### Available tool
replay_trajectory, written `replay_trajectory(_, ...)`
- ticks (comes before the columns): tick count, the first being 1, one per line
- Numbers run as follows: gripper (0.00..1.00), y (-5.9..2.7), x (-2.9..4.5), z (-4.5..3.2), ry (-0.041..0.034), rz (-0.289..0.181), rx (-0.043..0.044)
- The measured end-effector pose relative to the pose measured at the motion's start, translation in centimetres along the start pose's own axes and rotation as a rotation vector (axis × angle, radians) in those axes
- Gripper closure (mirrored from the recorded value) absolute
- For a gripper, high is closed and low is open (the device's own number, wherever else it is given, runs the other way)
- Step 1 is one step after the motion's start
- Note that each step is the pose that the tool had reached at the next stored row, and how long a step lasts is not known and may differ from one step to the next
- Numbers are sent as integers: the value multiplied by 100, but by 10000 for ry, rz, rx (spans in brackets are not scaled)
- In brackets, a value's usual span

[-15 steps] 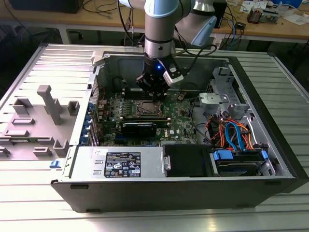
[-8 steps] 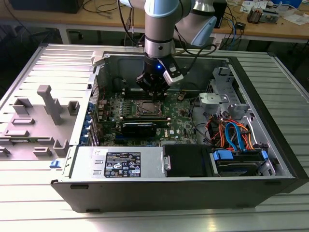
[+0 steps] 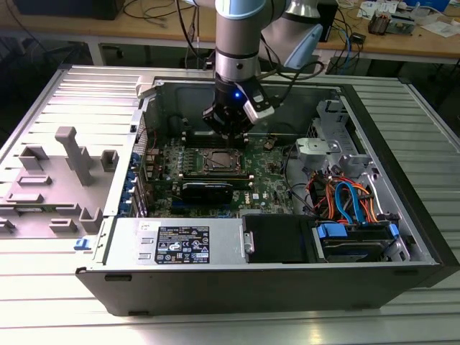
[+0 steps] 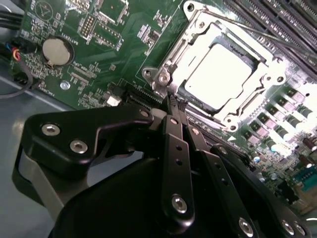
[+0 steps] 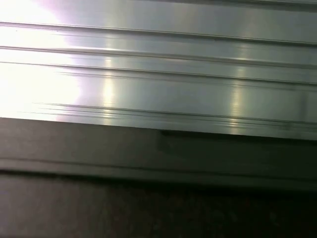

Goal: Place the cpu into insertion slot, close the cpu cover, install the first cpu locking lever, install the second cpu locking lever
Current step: 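Install the first cpu locking lever, then install the second cpu locking lever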

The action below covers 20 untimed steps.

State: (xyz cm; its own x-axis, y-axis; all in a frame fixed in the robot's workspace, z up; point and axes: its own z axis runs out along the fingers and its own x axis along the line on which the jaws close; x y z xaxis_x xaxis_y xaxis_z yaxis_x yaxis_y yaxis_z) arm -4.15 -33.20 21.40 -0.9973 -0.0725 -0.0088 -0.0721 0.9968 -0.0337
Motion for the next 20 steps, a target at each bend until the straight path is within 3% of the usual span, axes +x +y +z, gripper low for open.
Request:
replay_trajectory(2,89,-41,3,1,-1,-1,-1)
replay_trajectory(16,89,-46,3,2,0,-1,0)
replay_trajectory(20,89,-82,6,2,0,-1,0)
